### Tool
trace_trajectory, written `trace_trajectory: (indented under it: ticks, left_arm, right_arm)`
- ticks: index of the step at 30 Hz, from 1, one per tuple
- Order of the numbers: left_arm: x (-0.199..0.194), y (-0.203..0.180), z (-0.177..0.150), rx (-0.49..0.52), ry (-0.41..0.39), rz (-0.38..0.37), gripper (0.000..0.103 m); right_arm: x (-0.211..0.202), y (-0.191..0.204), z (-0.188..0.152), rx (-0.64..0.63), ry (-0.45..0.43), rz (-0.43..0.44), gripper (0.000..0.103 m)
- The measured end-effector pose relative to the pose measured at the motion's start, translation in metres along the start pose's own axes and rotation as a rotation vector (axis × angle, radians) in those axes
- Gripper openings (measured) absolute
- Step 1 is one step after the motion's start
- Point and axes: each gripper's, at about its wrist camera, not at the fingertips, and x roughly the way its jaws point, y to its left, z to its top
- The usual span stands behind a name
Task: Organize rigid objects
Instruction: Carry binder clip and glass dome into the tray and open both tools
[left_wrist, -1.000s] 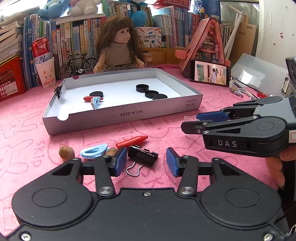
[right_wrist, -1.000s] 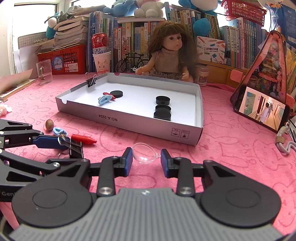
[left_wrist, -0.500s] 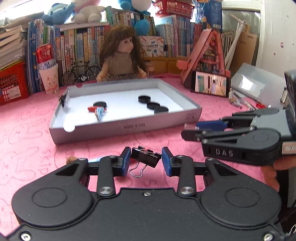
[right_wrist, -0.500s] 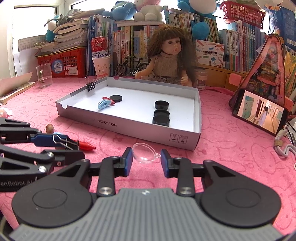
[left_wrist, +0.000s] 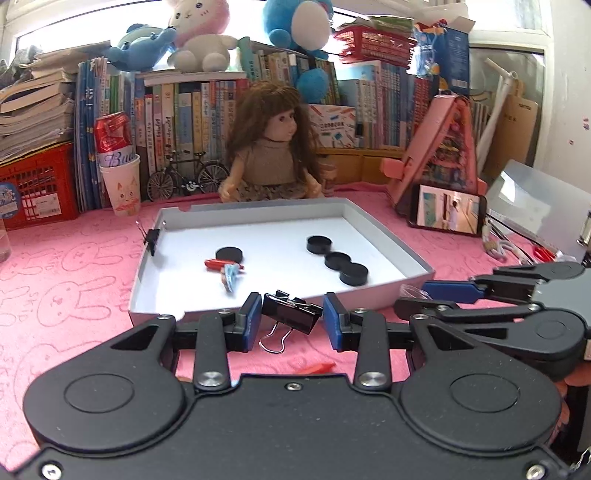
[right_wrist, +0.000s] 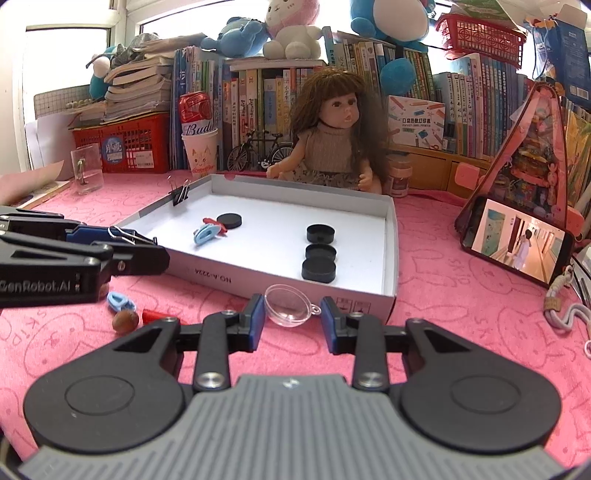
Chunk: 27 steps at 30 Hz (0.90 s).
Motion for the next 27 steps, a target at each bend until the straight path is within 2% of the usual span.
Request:
trace_trajectory:
  ticks: [13, 21, 27]
  left_arm:
    - [0.028, 0.018, 0.021, -0.045, 0.016, 0.036, 0.034]
    - [0.053, 0.033, 0.029, -0.085, 0.068, 0.057, 0.034]
    - [0.071, 0.043, 0.031, -0.114, 0.111, 0.061, 0.034]
  right_arm:
    - [0.013, -0.009, 0.018, 0.034, -0.011, -0.029, 0.039]
    - [0.033, -0.020, 0.028, 0.044, 0.024, -0.080, 0.039]
    - [0.048, -0.031, 0.034, 0.092, 0.069, -0.057, 0.039]
